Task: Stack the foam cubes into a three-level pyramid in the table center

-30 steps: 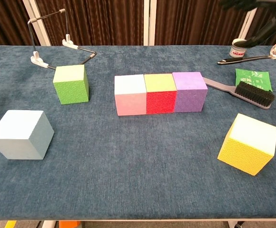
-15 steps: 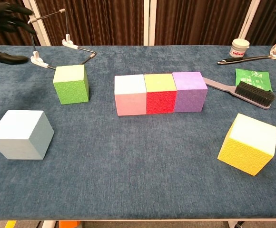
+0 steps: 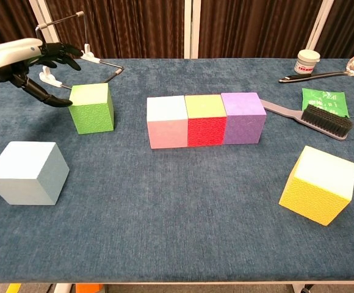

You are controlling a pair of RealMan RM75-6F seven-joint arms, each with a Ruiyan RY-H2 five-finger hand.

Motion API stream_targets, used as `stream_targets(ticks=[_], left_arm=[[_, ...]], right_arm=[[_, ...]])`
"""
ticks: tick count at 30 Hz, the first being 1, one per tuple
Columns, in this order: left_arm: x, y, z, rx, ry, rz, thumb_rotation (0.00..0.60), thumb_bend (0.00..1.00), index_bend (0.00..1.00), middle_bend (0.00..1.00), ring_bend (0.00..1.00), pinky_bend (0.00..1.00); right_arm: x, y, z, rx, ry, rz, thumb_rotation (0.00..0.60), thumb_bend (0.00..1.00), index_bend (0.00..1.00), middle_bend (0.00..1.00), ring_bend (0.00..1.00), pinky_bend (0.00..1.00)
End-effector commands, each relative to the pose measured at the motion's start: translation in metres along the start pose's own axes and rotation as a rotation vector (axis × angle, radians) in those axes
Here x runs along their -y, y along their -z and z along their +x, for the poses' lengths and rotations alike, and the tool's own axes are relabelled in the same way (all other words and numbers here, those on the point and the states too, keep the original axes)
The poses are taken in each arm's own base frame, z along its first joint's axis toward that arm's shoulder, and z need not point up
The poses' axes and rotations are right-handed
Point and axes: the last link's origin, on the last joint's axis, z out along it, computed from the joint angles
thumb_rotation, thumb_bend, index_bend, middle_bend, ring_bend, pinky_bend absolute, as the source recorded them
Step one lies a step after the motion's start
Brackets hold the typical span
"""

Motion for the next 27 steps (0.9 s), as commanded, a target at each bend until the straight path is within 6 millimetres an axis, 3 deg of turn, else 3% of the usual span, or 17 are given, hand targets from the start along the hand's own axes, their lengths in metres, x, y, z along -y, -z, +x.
stream_targets(ticks=[1,13,22,27], left_arm=[[-0.001,-0.002,-0.001,0.015,0.018,0.006,0.6,0.19,0.11,0.16,0.05,0.1],[-0.004,-0.012,-0.011,0.068,0.073,0.009,0.6,0.19,0.11,0.17,0.04,0.1],[-0.005,-0.015,-0.023,0.053,0.054,0.01,0.6,0.2,0.11,0.28,0.05,0.1],[-0.01,-0.015,-0.02,0.012,0.049,-0.003,0.6,0.23,0.14,0.38,0.07,0.1]], right_arm=[[-0.002,-0.002,-0.003,0.008,-0.008,0.0,0.6,0.19,0.0,0.06,0.0,0.0],[-0.012,-0.005,-0.009,0.021,-0.006,-0.012,0.6,0.19,0.0,0.06,0.0,0.0],[-0.016,-0.007,-0.013,0.029,-0.012,-0.017,0.6,0.19,0.0,0.06,0.0,0.0],[-0.019,-0.006,-0.012,0.022,-0.011,-0.022,0.6,0.19,0.0,0.06,0.0,0.0]])
